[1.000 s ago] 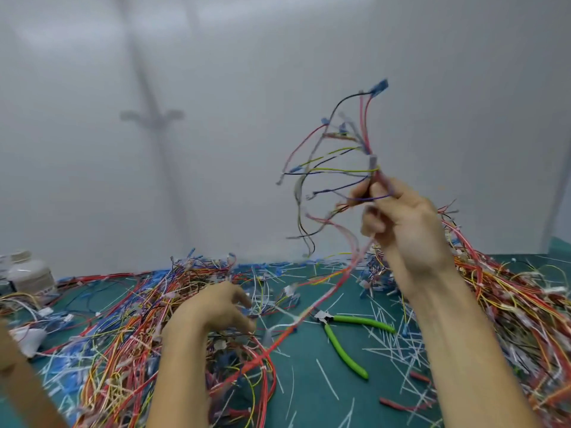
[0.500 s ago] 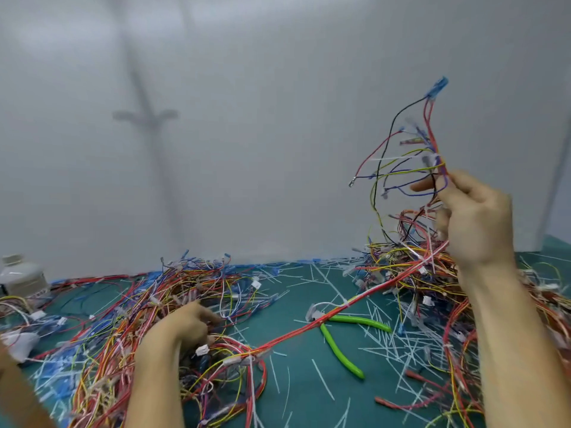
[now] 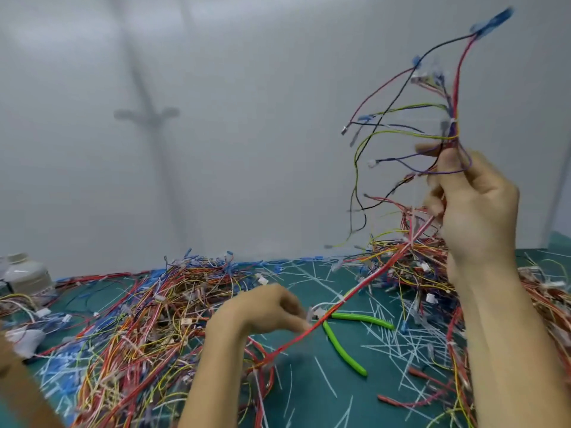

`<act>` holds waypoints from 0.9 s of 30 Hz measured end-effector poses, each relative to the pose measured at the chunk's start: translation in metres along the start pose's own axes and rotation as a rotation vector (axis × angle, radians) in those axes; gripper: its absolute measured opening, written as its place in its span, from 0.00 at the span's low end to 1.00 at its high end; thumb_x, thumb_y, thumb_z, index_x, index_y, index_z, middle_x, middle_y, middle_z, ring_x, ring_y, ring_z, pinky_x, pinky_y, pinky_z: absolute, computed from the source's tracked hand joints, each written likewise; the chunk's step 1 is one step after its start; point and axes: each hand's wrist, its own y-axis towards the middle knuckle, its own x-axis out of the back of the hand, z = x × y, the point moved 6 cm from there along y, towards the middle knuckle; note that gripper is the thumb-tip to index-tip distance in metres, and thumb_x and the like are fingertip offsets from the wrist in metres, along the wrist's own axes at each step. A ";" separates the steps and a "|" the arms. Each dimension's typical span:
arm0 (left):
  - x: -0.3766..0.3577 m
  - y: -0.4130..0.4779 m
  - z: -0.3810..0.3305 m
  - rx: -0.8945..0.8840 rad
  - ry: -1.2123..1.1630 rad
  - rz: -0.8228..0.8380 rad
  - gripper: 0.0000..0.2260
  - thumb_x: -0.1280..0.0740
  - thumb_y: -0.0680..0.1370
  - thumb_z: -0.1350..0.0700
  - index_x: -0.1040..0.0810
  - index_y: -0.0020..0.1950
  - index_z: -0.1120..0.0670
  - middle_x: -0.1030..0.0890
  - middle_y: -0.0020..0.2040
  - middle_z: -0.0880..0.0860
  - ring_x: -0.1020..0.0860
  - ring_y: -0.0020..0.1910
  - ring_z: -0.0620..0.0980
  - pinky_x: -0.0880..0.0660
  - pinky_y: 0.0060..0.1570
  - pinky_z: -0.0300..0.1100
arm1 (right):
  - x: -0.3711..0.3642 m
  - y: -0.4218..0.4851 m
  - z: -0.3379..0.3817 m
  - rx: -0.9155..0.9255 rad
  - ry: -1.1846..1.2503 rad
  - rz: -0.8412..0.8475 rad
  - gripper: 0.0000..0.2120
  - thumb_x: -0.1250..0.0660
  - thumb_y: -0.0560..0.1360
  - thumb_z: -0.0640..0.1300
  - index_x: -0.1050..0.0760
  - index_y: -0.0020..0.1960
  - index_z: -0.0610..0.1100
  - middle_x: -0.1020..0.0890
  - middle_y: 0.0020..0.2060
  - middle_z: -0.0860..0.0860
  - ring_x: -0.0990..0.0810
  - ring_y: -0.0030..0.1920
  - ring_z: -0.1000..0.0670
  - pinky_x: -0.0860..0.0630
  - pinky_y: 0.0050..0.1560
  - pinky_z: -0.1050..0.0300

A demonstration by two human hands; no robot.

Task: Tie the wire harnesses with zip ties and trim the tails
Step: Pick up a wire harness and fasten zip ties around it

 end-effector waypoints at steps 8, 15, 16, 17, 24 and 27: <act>0.011 -0.016 0.100 0.391 0.014 -0.048 0.12 0.36 0.80 0.46 0.20 0.46 0.53 0.22 0.43 0.51 0.26 0.39 0.48 0.29 0.40 0.38 | 0.022 0.004 -0.010 0.064 -0.189 -0.077 0.10 0.38 0.81 0.52 0.18 0.48 0.57 0.36 0.28 0.52 0.40 0.30 0.51 0.43 0.30 0.50; 0.031 -0.045 0.134 0.578 -0.036 -0.184 0.15 0.36 0.81 0.48 0.19 0.45 0.57 0.24 0.28 0.47 0.29 0.25 0.43 0.34 0.29 0.35 | 0.025 0.003 -0.016 0.053 -0.321 -0.085 0.11 0.40 0.80 0.53 0.19 0.46 0.59 0.34 0.28 0.51 0.39 0.29 0.48 0.41 0.32 0.53; 0.033 -0.048 0.129 0.575 -0.004 -0.183 0.16 0.36 0.82 0.48 0.19 0.45 0.58 0.24 0.27 0.47 0.30 0.23 0.42 0.34 0.28 0.35 | 0.026 0.004 -0.015 0.048 -0.291 -0.088 0.11 0.40 0.81 0.52 0.19 0.46 0.59 0.35 0.26 0.54 0.40 0.28 0.51 0.42 0.30 0.56; 0.035 -0.048 0.120 0.554 0.033 -0.179 0.17 0.37 0.82 0.47 0.18 0.46 0.58 0.22 0.30 0.48 0.29 0.25 0.43 0.32 0.29 0.35 | 0.025 0.004 -0.014 0.038 -0.255 -0.078 0.11 0.40 0.81 0.51 0.19 0.47 0.58 0.36 0.26 0.56 0.40 0.27 0.54 0.43 0.28 0.58; 0.026 -0.048 -0.037 -0.095 -0.101 0.001 0.20 0.27 0.68 0.35 0.16 0.54 0.44 0.15 0.48 0.38 0.19 0.48 0.33 0.24 0.54 0.35 | -0.003 -0.002 -0.010 -0.063 -0.031 0.026 0.10 0.37 0.82 0.48 0.17 0.50 0.53 0.25 0.27 0.56 0.33 0.30 0.52 0.37 0.29 0.63; 0.004 -0.038 -0.055 -0.076 -0.024 0.112 0.09 0.21 0.69 0.49 0.14 0.46 0.50 0.13 0.43 0.49 0.16 0.40 0.41 0.22 0.42 0.36 | -0.002 -0.004 -0.012 -0.118 0.010 -0.005 0.10 0.37 0.82 0.48 0.18 0.54 0.50 0.21 0.29 0.52 0.32 0.26 0.55 0.36 0.26 0.67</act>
